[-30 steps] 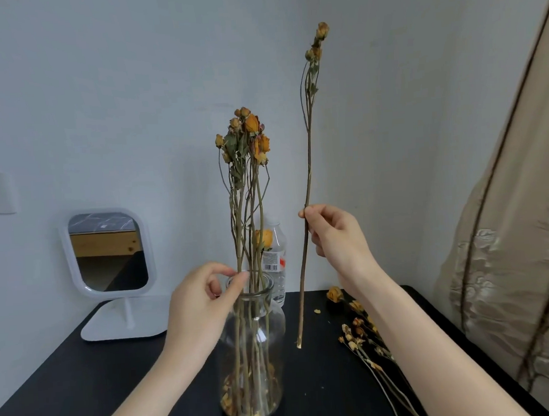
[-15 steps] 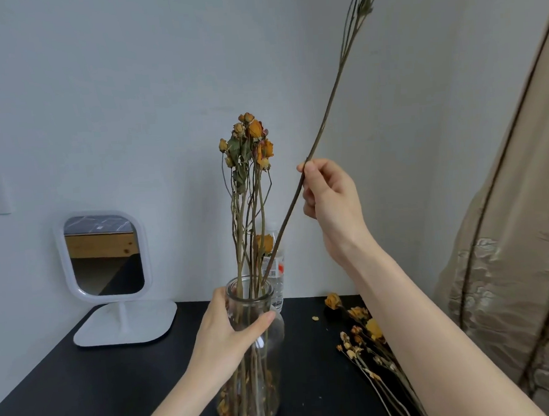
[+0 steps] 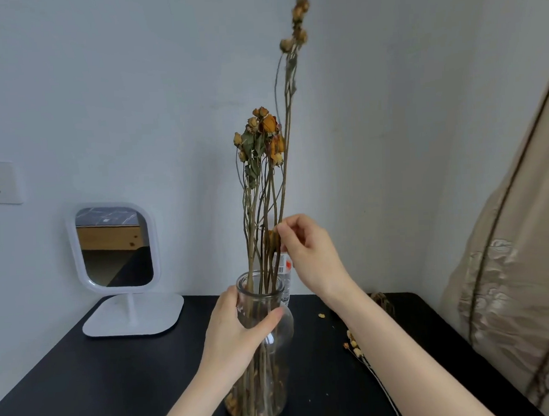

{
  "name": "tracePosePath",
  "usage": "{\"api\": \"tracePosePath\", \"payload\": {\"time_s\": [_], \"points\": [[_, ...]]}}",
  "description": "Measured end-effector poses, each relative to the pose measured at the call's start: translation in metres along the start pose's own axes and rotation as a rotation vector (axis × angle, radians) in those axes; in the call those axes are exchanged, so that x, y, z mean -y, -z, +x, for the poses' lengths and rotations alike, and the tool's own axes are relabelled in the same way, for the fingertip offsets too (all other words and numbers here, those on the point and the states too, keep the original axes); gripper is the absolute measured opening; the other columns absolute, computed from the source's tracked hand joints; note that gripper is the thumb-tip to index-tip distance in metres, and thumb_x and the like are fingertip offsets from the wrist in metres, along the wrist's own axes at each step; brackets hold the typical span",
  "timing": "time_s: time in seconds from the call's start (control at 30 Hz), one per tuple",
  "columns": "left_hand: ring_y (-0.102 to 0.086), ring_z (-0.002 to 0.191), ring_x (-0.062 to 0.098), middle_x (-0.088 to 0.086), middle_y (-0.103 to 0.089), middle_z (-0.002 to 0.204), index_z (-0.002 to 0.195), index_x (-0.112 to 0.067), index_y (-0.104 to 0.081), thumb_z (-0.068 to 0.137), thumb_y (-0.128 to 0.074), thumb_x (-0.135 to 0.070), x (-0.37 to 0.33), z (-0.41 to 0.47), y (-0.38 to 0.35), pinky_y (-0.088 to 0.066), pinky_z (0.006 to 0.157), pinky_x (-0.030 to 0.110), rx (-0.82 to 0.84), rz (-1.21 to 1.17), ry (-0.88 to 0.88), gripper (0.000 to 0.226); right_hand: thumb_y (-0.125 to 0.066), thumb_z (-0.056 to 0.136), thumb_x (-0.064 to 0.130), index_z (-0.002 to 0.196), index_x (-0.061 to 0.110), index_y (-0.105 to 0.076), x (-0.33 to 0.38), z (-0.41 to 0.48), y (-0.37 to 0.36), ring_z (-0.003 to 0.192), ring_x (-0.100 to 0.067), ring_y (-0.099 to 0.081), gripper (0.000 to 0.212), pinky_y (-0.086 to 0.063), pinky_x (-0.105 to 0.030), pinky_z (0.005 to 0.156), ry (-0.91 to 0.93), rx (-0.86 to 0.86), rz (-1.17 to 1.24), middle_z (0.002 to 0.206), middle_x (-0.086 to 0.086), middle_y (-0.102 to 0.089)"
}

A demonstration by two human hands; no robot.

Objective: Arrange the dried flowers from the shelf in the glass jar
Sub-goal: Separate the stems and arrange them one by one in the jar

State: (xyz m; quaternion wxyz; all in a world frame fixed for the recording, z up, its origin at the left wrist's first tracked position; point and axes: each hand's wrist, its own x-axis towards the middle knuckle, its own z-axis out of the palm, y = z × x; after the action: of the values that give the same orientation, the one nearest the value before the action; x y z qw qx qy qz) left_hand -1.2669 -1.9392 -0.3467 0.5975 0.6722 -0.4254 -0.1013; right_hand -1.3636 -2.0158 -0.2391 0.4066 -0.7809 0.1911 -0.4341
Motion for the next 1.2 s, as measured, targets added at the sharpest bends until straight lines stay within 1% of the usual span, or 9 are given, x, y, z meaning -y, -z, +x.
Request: {"api": "tracePosePath", "payload": {"time_s": [0.2,0.3,0.4,0.5,0.6,0.83,0.93,1.1,1.2], "points": [[-0.052,0.094,-0.006,-0.026,-0.055,0.100,0.094,-0.052,-0.044,0.057,-0.069,-0.063,-0.003,-0.001,0.000,-0.035,0.067,0.006,-0.008,-0.002,-0.009,0.046,-0.047,0.095,0.020,0.092,0.013,-0.057,-0.010,-0.012,0.000,0.061,-0.007,-0.050,0.013,-0.040,-0.005,0.052,-0.007,0.034,-0.116,0.071,0.001,-0.057],[-0.053,0.095,-0.005,-0.024,-0.057,0.100,0.094,-0.050,-0.046,0.057,-0.069,-0.062,-0.002,-0.002,0.000,-0.036,0.067,0.007,-0.008,-0.004,-0.016,0.045,-0.049,0.094,0.018,0.090,0.014,-0.057,-0.011,-0.013,0.001,0.070,-0.013,-0.055,0.010,-0.042,-0.007,0.054,-0.036,0.050,-0.119,0.077,-0.005,-0.058],[-0.054,0.096,-0.004,-0.023,-0.058,0.100,0.094,-0.050,-0.047,0.060,-0.070,-0.059,-0.001,-0.002,0.000,-0.036,0.069,0.008,-0.008,-0.007,-0.022,0.042,-0.051,0.092,0.017,0.089,0.013,-0.056,-0.011,-0.014,0.002,0.069,-0.013,-0.053,0.006,-0.040,-0.006,0.050,-0.054,0.065,-0.141,0.079,-0.008,-0.058],[-0.053,0.096,-0.003,-0.024,-0.056,0.099,0.093,-0.050,-0.046,0.061,-0.071,-0.058,0.000,-0.001,0.000,-0.036,0.069,0.007,-0.012,-0.001,-0.015,0.042,-0.053,0.091,0.018,0.088,0.014,-0.055,-0.010,-0.012,0.003,0.066,-0.012,-0.051,0.006,-0.037,-0.005,0.046,-0.053,0.074,-0.170,0.076,-0.006,-0.057],[-0.053,0.097,-0.002,-0.024,-0.055,0.100,0.094,-0.050,-0.045,0.062,-0.071,-0.057,0.002,0.000,-0.001,-0.036,0.070,0.008,-0.015,0.002,-0.010,0.042,-0.051,0.092,0.020,0.086,0.015,-0.054,-0.008,-0.010,0.004,0.068,-0.013,-0.054,0.009,-0.038,-0.005,0.048,-0.048,0.078,-0.158,0.076,-0.005,-0.058],[-0.055,0.097,0.003,-0.018,-0.059,0.100,0.095,-0.044,-0.049,0.061,-0.072,-0.057,0.004,0.000,-0.001,-0.042,0.074,0.015,-0.020,-0.020,-0.018,0.043,-0.049,0.095,0.022,0.085,0.015,-0.055,-0.012,-0.013,0.002,0.055,-0.002,-0.046,0.014,-0.035,-0.001,0.046,-0.035,0.133,-0.210,0.067,0.005,-0.053],[-0.055,0.098,0.005,-0.017,-0.059,0.101,0.098,-0.041,-0.050,0.059,-0.070,-0.059,0.003,-0.001,-0.001,-0.042,0.074,0.015,-0.023,-0.018,-0.019,0.048,-0.051,0.094,0.022,0.080,0.017,-0.054,-0.013,-0.015,0.001,0.056,-0.001,-0.045,0.015,-0.035,0.000,0.047,-0.041,0.162,-0.245,0.065,0.008,-0.051],[-0.056,0.096,0.006,-0.016,-0.058,0.100,0.094,-0.041,-0.048,0.064,-0.073,-0.052,0.004,0.000,-0.003,-0.041,0.070,0.013,-0.032,-0.005,-0.014,0.041,-0.056,0.092,0.023,0.065,0.025,-0.049,-0.016,-0.018,-0.001,0.046,0.002,-0.042,0.028,-0.034,-0.002,0.046,-0.063,0.198,-0.295,0.057,0.012,-0.042],[-0.056,0.097,0.006,-0.016,-0.059,0.101,0.100,-0.039,-0.050,0.061,-0.071,-0.057,0.004,0.000,-0.002,-0.042,0.071,0.014,-0.025,-0.025,-0.014,0.048,-0.059,0.090,0.025,0.067,0.019,-0.054,-0.017,-0.019,-0.002,0.049,-0.001,-0.042,0.024,-0.035,-0.005,0.047,-0.071,0.211,-0.322,0.058,0.011,-0.043]]}}
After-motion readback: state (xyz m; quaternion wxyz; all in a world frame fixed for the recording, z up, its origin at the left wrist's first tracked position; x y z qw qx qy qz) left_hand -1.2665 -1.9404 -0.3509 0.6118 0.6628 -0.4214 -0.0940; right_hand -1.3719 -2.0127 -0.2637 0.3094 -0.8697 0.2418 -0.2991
